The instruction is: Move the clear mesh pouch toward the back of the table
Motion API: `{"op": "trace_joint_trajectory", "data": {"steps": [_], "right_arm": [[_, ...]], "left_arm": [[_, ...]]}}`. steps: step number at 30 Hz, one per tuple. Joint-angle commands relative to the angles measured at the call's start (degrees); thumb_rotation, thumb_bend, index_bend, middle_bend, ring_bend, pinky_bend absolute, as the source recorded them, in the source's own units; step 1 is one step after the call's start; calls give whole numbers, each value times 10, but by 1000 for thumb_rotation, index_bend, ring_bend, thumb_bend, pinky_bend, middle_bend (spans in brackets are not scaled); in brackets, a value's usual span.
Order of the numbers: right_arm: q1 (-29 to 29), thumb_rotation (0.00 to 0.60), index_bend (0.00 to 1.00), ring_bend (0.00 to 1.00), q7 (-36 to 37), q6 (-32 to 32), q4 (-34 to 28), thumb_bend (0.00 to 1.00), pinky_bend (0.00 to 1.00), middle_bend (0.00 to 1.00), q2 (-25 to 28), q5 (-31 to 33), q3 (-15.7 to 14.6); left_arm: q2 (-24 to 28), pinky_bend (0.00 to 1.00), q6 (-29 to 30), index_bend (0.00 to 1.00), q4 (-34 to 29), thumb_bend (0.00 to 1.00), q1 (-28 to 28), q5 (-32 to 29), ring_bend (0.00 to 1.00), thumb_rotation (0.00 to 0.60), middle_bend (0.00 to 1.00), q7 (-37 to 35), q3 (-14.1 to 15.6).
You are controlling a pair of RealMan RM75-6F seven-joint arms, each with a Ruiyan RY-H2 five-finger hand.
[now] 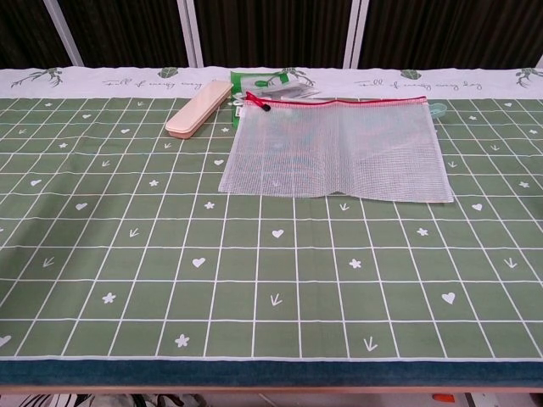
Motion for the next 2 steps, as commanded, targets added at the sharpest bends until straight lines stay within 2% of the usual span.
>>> {"op": "trace_joint_trajectory", "data": {"steps": [1, 2], "right_arm": [[-6, 600, 0, 0, 7, 10, 1, 161, 203, 0, -6, 12, 12], [-7, 600, 0, 0, 9, 10, 0, 161, 203, 0, -7, 13, 14]], "left_arm": [[-1, 0, -3, 9, 0, 126, 7, -3, 0, 600, 0, -9, -9], [-1, 0, -6, 9, -1, 126, 8, -4, 0, 600, 0, -12, -11]]}}
